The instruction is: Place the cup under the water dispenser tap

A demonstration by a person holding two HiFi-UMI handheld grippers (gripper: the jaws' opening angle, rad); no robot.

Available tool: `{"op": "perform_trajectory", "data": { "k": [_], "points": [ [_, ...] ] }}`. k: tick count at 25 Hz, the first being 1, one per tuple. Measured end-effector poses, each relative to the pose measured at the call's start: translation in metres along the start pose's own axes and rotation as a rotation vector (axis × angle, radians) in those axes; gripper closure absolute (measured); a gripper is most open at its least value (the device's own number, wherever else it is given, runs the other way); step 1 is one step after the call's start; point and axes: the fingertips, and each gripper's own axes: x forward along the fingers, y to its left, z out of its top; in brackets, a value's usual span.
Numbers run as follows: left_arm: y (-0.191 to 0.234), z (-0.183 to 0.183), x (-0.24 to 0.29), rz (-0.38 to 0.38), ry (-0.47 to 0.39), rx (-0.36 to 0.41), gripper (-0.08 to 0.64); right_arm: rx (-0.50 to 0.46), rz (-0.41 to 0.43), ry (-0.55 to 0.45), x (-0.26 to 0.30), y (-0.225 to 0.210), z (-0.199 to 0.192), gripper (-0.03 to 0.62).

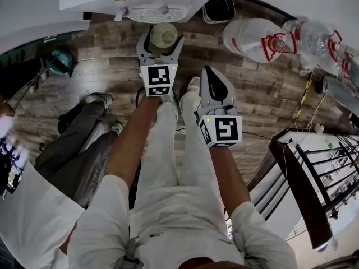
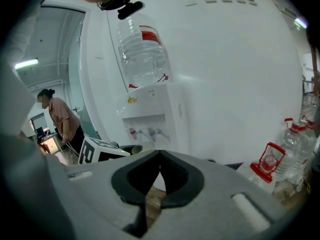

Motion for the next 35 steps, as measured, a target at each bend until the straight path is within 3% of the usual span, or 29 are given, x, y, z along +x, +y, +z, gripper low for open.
{"op": "perform_trajectory", "data": {
  "k": [16, 35],
  "points": [
    [0.014, -0.037, 0.067, 0.026, 0.022, 0.014, 0.175, -0.015, -0.020, 0.034, 0.013, -0.007, -0.021, 0.594],
    [0.022, -0.067, 0.102, 0.037, 0.004, 0.131, 0.175, -0.012, -0.001, 0.071, 0.018, -0.009, -0.047, 0.594]
  ]
}}
